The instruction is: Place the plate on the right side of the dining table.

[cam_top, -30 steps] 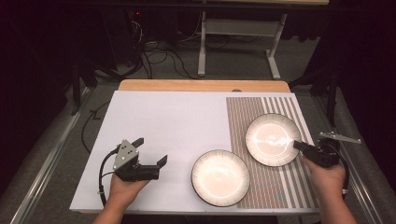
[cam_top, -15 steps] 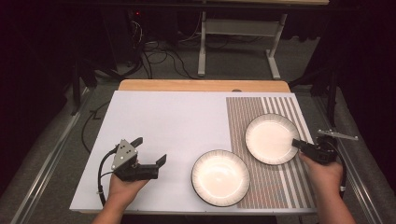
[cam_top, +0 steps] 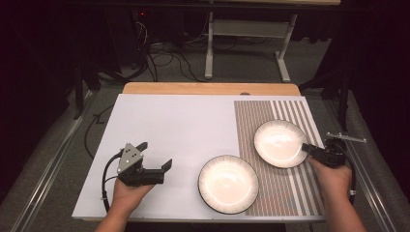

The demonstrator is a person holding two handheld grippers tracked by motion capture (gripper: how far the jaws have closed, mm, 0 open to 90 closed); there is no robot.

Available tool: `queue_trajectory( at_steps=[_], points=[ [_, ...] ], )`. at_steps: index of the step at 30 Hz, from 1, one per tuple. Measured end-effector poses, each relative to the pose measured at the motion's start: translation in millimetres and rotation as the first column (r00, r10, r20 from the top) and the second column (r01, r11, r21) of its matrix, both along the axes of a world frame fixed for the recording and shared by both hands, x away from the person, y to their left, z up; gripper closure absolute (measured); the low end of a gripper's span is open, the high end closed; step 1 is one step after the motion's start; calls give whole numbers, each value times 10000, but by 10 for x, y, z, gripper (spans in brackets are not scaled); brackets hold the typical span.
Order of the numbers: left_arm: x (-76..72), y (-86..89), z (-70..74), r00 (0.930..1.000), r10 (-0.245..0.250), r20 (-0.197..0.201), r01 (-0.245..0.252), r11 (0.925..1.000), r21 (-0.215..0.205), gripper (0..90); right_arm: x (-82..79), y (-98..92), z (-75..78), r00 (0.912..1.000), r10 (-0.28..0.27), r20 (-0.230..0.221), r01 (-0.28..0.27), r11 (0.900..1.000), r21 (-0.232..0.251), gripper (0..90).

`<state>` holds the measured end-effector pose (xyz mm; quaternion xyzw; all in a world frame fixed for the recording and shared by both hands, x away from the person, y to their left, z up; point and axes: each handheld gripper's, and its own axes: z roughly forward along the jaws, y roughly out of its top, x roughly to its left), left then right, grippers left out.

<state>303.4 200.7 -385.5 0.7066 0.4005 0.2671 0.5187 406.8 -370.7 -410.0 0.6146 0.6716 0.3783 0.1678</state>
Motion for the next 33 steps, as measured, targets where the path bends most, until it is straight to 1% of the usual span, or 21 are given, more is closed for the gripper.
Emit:
queue_trajectory(
  at_steps=[3, 5, 6, 8, 10, 13, 14, 15, 16, 17, 18, 20, 21, 23, 26, 27, 28, 29, 31, 32, 33],
  points=[
    [5, -3, 1, 10000, -28, 19, 27, 9999, 122, 0, 16, -10, -43, 9999, -121, -101, 120, 9999, -31, 799],
    [4, -11, 2, 10000, -25, 44, 25, 9998, 182, 0, 15, 1, -40, 9999, -133, -47, 132, 9999, -98, 799],
    [4, -13, 2, 10000, -21, 48, 20, 9998, 187, 0, 15, 7, -43, 9999, -80, 79, 82, 9995, -304, 797],
    [5, -21, -1, 10000, -14, 57, 13, 9998, 204, 1, 8, 13, -44, 9999, -108, 131, 113, 9993, -361, 789],
    [6, -20, -2, 10000, 2, 50, -3, 9997, 241, 0, -13, 21, -41, 9995, -151, 271, 162, 9990, -411, 721],
    [0, -9, -1, 10000, 32, 67, -34, 9996, 279, 0, -86, 26, 18, 9967, -52, 808, 92, 9988, -484, 601],
    [-4, 2, 2, 10000, 38, 63, -39, 9996, 272, 0, -120, 29, 47, 9936, 105, 1124, -42, 9984, -566, 571],
    [-6, 9, 4, 10000, 34, 69, -36, 9997, 247, 0, -167, 46, 86, 9879, 335, 1511, -251, 9980, -573, 520],
    [-10, 19, 6, 10000, 43, 86, -45, 9997, 221, 0, -197, 63, 111, 9842, 474, 1706, -383, 9977, -562, 480],
    [-13, 25, 7, 9999, 28, 98, -30, 9998, 194, 0, -250, 95, 152, 9750, 756, 2088, -643, 9961, -604, 430],
    [-17, 32, 9, 9999, 8, 103, -10, 9998, 197, 0, -283, 122, 174, 9680, 939, 2328, -811, 9946, -641, 409],
    [-27, 45, 17, 9999, -17, 127, 13, 9997, 262, 0, -365, 210, 230, 9486, 1385, 2847, -1217, 9897, -760, 327],
    [-29, 48, 19, 9999, -24, 136, 21, 9997, 262, 0, -424, 286, 268, 9383, 1646, 3041, -1513, 9862, -669, 291],
    [-36, 56, 28, 9999, -19, 137, 16, 9997, 251, 0, -473, 369, 299, 9314, 1931, 3087, -1799, 9811, -711, 271],
    [-44, 60, 41, 9998, -34, 191, 30, 9998, 194, 0, -588, 564, 357, 9048, 2548, 3412, -2435, 9669, -765, 201],
    [-47, 61, 43, 9998, -41, 187, 37, 9998, 200, 0, -631, 657, 378, 8912, 2857, 3524, -2720, 9582, -891, 166],
    [-51, 62, 46, 9998, -56, 197, 53, 9998, 185, 0, -657, 714, 389, 8825, 3040, 3589, -2880, 9525, -988, 155],
    [-54, 62, 47, 9998, -64, 200, 61, 9998, 182, 0, -699, 807, 400, 8667, 3349, 3698, -3146, 9421, -1159, 150],
    [-59, 60, 48, 9997, -87, 218, 85, 9999, 115, 0, -749, 947, 400, 8500, 3739, 3710, -3531, 9271, -1254, 111],
    [-61, 60, 48, 9997, -97, 216, 94, 9999, 120, 0, -761, 994, 394, 8451, 3859, 3699, -3652, 9221, -1278, 98],
    [-62, 59, 48, 9997, -107, 211, 105, 9998, 139, 0, -783, 1082, 379, 8382, 4063, 3638, -3847, 9133, -1336, 66]
  ],
)
